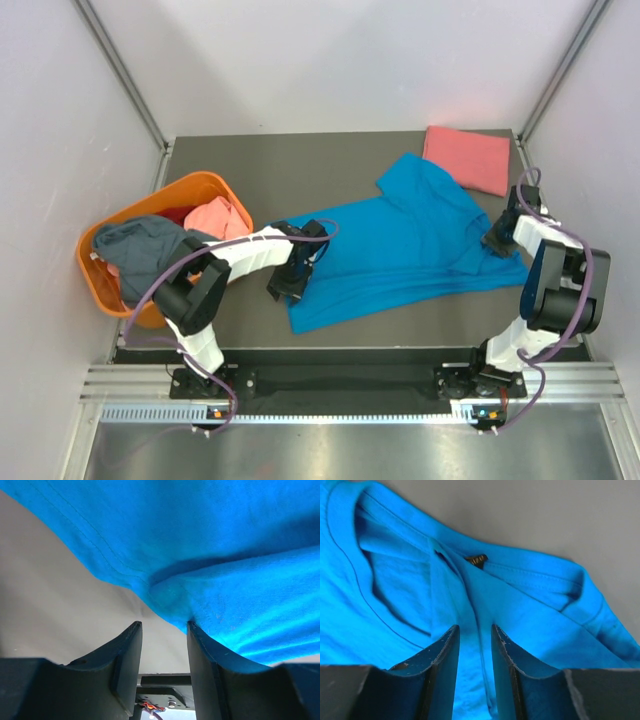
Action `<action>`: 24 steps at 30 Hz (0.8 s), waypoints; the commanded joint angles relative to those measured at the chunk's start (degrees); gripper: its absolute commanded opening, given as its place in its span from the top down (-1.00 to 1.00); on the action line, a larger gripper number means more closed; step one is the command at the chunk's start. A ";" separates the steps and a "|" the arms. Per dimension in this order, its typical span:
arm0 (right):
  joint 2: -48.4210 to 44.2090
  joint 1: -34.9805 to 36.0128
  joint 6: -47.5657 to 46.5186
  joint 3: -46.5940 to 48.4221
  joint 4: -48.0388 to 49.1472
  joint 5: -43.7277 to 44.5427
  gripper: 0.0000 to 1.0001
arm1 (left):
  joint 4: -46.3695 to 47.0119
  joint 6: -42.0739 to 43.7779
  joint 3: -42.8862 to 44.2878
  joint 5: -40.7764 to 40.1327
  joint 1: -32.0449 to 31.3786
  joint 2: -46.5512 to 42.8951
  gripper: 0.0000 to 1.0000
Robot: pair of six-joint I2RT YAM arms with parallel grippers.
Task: Fold and stack the t-shirts
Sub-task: Fold the tshirt
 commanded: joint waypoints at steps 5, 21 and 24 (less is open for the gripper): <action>2.54 0.64 0.91 0.01 5.49 -0.25 0.40 | 2.72 1.99 1.79 1.33 0.48 0.43 0.09; 3.25 0.64 0.20 2.65 8.22 -0.42 1.00 | 0.00 -2.57 -2.07 -3.50 0.48 1.49 0.21; 3.08 0.64 0.82 3.53 8.04 -0.77 1.00 | 0.44 -2.84 -3.04 -3.32 0.57 1.49 0.22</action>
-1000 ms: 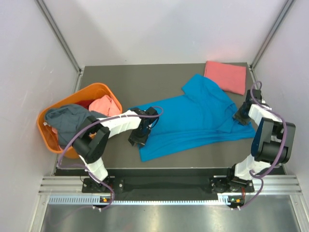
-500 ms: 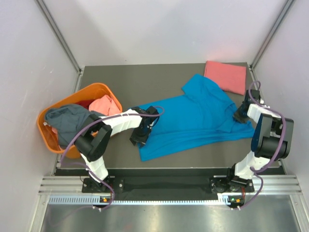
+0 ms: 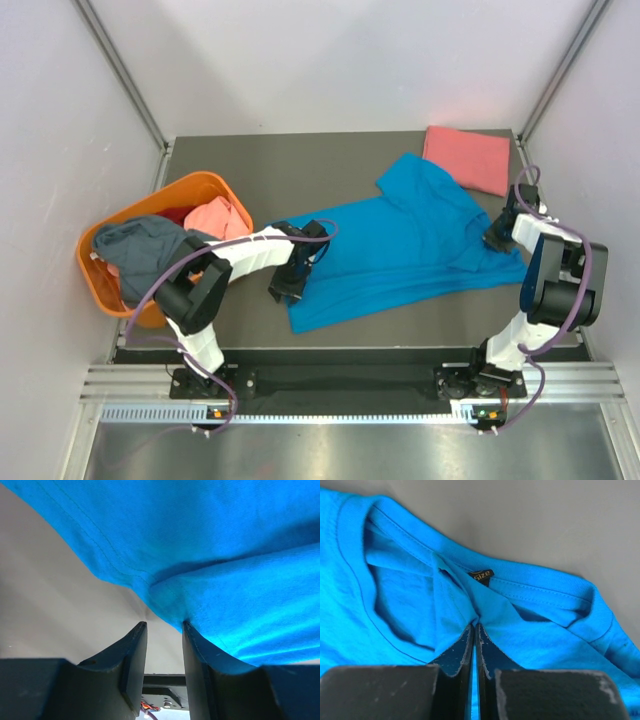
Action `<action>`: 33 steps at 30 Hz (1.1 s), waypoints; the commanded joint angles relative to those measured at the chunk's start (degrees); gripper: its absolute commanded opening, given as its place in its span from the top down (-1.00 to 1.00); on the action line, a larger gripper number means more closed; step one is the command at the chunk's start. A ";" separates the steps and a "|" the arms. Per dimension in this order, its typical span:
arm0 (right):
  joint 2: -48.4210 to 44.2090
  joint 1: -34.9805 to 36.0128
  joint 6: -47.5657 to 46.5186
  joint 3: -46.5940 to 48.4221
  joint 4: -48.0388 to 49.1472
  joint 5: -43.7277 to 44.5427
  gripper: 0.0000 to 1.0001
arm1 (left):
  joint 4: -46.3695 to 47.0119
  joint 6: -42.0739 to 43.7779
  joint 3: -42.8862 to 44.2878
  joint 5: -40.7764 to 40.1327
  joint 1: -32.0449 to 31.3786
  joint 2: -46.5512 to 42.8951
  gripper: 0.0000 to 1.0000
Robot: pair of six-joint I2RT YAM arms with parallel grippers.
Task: Fold and stack the t-shirts
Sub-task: Fold the tshirt
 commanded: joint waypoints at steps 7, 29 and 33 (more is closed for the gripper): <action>0.73 0.64 1.06 5.44 2.70 -1.68 1.00 | 0.92 -1.22 -3.28 -2.89 0.33 1.05 0.22; 4.60 0.64 1.59 9.74 3.93 -4.40 1.00 | -0.31 -3.15 -3.11 -4.29 0.33 1.76 0.21; 5.66 0.64 1.50 9.93 3.58 -4.40 1.00 | -1.27 -3.68 -2.84 -4.82 0.33 0.53 0.21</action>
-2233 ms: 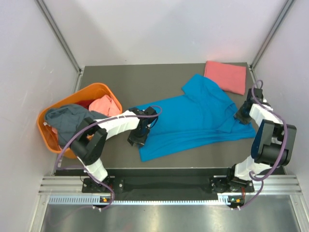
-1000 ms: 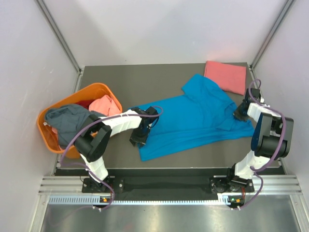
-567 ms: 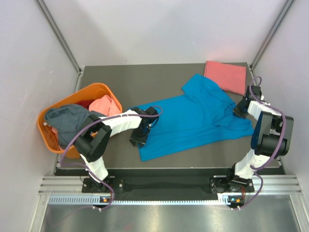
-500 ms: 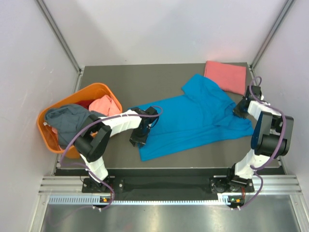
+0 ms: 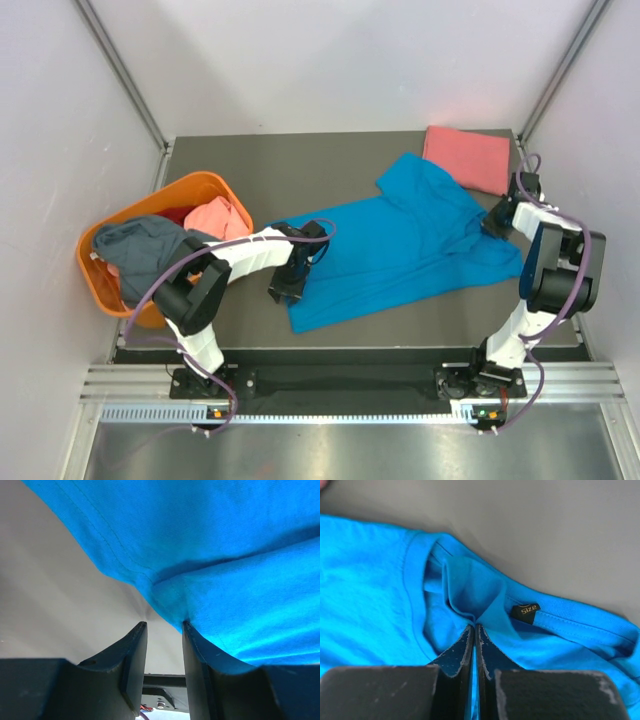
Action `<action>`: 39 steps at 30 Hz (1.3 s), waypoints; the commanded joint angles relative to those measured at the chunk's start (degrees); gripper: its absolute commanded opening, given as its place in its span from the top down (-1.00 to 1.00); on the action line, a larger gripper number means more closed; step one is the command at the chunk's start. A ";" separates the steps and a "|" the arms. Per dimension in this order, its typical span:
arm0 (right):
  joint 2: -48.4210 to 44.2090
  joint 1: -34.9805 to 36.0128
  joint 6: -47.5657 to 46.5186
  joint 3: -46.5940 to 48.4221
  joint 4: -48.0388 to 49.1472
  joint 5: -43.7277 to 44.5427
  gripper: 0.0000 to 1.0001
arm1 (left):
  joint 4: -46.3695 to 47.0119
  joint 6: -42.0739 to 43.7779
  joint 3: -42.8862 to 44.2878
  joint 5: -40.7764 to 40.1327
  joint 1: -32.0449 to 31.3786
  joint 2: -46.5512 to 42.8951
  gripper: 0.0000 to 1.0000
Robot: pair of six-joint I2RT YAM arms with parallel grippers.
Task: Fold and stack the t-shirts
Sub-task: Fold the tshirt
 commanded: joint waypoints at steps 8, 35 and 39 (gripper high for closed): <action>1.60 1.32 -0.03 4.75 0.27 -3.04 0.76 | -6.37 -0.49 5.90 -4.50 0.37 -4.55 0.16; -9.47 5.54 5.86 -4.21 -7.38 -0.23 0.34 | 0.75 7.86 6.63 -1.85 0.54 3.45 0.16; -8.77 6.15 6.21 -4.91 -6.76 -0.23 0.32 | 0.48 7.51 6.27 -2.38 0.54 4.24 0.18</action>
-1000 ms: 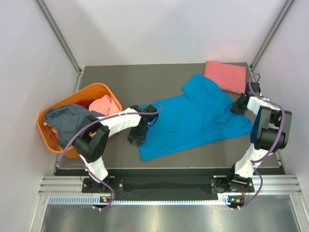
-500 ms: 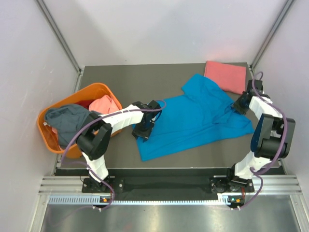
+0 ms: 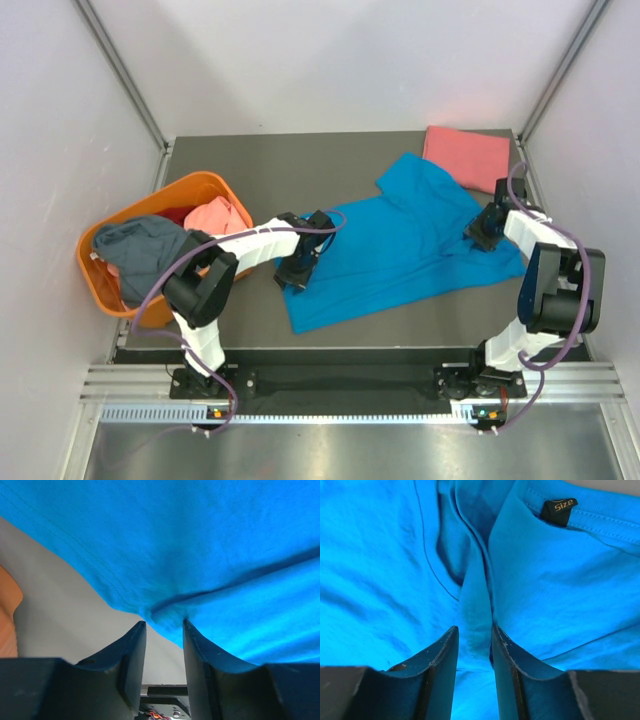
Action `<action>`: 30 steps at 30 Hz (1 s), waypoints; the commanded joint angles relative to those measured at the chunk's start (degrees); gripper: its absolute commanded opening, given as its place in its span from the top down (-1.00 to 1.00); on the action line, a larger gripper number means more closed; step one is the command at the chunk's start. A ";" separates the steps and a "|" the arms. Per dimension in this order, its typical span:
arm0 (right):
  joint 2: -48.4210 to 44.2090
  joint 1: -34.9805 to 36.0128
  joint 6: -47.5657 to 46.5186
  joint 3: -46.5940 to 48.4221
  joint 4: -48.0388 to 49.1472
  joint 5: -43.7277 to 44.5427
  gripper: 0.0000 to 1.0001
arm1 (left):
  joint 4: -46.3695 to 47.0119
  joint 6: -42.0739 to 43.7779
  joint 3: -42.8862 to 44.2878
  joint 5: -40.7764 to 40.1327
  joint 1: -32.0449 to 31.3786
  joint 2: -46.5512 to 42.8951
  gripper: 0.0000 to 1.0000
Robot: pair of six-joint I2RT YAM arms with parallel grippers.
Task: Fold and stack the t-shirts
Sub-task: Fold the tshirt
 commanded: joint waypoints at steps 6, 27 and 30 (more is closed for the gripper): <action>0.21 1.81 2.17 -0.48 1.93 3.61 0.31 | 0.59 0.16 -0.70 -0.52 0.28 1.31 0.40; 0.82 5.59 -3.18 4.96 10.55 1.50 1.00 | -1.69 -3.44 -0.61 -2.19 0.20 0.08 1.00; 2.50 5.85 -4.50 6.37 9.94 1.59 1.00 | -1.95 -4.23 -0.70 -2.72 0.20 -0.27 1.00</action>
